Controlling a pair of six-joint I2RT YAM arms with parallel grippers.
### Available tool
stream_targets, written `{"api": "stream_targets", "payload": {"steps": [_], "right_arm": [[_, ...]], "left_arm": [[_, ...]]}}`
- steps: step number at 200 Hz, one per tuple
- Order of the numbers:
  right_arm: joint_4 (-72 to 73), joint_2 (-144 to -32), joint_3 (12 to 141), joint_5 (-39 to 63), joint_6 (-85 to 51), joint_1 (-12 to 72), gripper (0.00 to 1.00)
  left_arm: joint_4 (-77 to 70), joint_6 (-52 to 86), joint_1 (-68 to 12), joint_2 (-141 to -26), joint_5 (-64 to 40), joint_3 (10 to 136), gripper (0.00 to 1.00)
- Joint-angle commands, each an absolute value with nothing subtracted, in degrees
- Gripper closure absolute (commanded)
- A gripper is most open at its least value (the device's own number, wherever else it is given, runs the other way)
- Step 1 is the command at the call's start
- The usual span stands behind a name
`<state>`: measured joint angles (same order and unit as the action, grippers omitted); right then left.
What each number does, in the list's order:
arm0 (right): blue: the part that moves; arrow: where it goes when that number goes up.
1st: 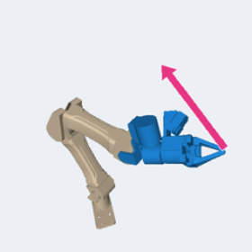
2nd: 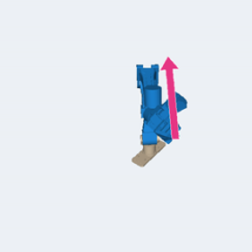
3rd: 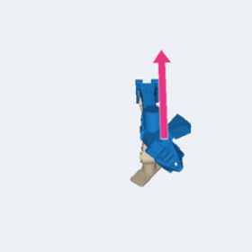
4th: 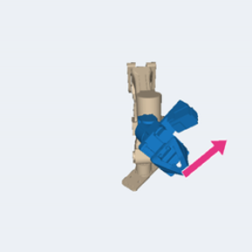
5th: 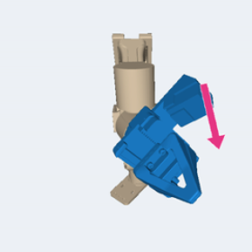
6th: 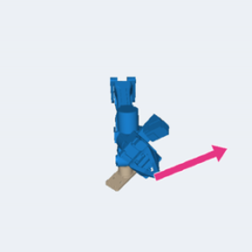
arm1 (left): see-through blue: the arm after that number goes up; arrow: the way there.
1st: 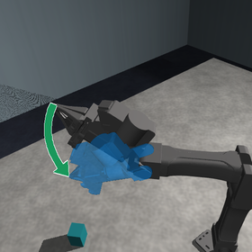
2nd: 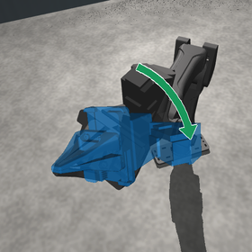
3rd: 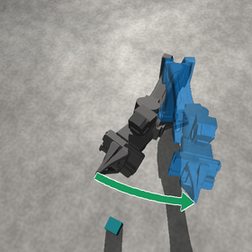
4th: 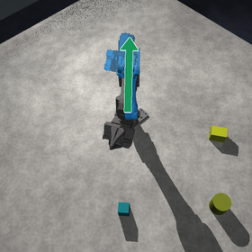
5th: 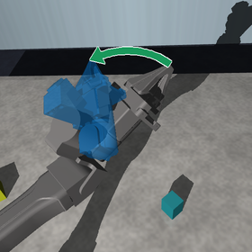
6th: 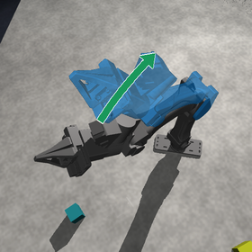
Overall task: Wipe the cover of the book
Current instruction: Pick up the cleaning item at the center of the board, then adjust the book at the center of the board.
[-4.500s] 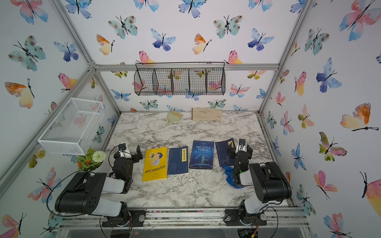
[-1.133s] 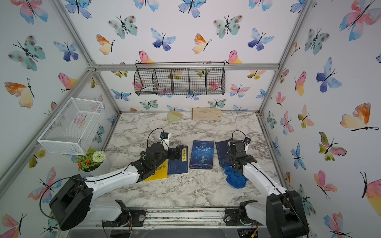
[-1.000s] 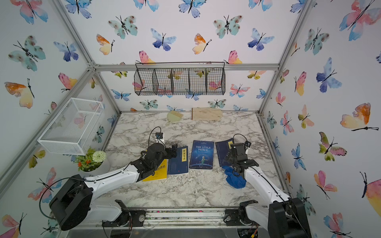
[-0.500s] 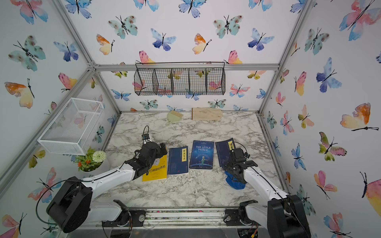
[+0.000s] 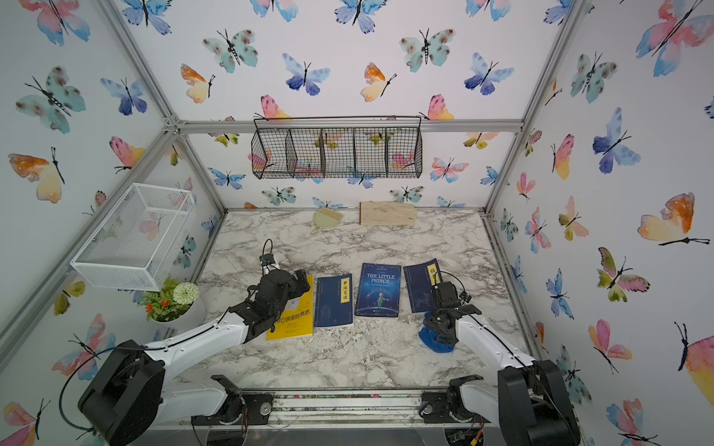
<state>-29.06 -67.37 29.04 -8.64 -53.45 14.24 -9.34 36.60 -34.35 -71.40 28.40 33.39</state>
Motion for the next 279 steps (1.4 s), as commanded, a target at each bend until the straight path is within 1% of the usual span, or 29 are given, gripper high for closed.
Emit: {"api": "stream_targets", "payload": {"steps": [1,49,57,82,108,123,138,161,173,187,207,220,232,251,263,279], "right_arm": [[-29.86,-67.87,28.11,-5.95,-54.84,14.33,0.66],[-32.36,-64.28,32.43,-6.4,-53.48,14.4,0.94],[-32.49,-63.87,33.12,-6.2,-52.8,14.38,0.96],[-35.09,-62.91,36.12,-6.5,-50.77,14.33,0.98],[-34.49,-60.06,37.7,-6.7,-47.37,14.33,0.98],[-32.28,-57.23,37.38,-7.73,-45.96,14.4,0.98],[-29.88,-54.41,37.18,-9.29,-44.77,14.35,0.98],[-26.68,-52.12,38.79,-10.46,-40.83,14.34,0.98],[-26.27,-52.78,40.69,-11.63,-39.13,14.29,0.98],[-26.28,-54.89,43.14,-13.55,-37.37,14.24,0.98],[-26.14,-59.33,46.34,-16.75,-35.87,14.15,0.98],[-25.39,-62.25,47.73,-18.08,-36.0,13.87,0.98],[-24.59,-63.96,48.35,-18.1,-36.3,12.4,0.98],[-23.15,-65.08,48.35,-16.17,-36.22,8.49,0.98],[-22.77,-65.3,48.09,-14.9,-35.72,5.76,0.98],[-22.37,-65.69,47.73,-12.79,-34.63,2.02,0.98]], "left_arm": [[-9.5,38.24,-34.37,-69.55,31.38,33.05,0.01],[-12.82,38.24,-34.24,-66.25,31.4,29.73,0.02],[-13.82,38.79,-34.2,-66.18,31.57,28.84,0.02],[-21.34,36.99,-34.21,-67.12,29.24,26.18,0.02],[-22.61,36.38,-34.25,-67.32,30.09,25.41,0.0],[-23.2,35.74,-34.19,-66.98,29.33,24.99,0.05],[-26.51,32.44,-34.15,-66.96,23.79,24.34,0.05],[-32.83,26.83,-34.29,-70.69,10.32,24.86,0.06],[-33.41,25.88,-34.73,-73.64,2.41,27.77,0.09],[-30.72,28.89,-37.71,-76.76,-0.83,33.34,0.11],[-25.62,31.72,-47.25,-81.88,2.66,43.01,0.12],[-19.78,33.7,-53.28,-87.92,6.5,51.18,0.12],[-14.84,35.31,-57.46,-94.18,5.76,58.77,0.14],[-12.84,38.36,-60.81,-103.92,3.22,66.7,0.23],[-12.26,39.6,-61.75,-108.39,1.48,70.63,0.25],[-10.84,40.72,-62.47,-112.66,1.71,74.56,0.26]]}}
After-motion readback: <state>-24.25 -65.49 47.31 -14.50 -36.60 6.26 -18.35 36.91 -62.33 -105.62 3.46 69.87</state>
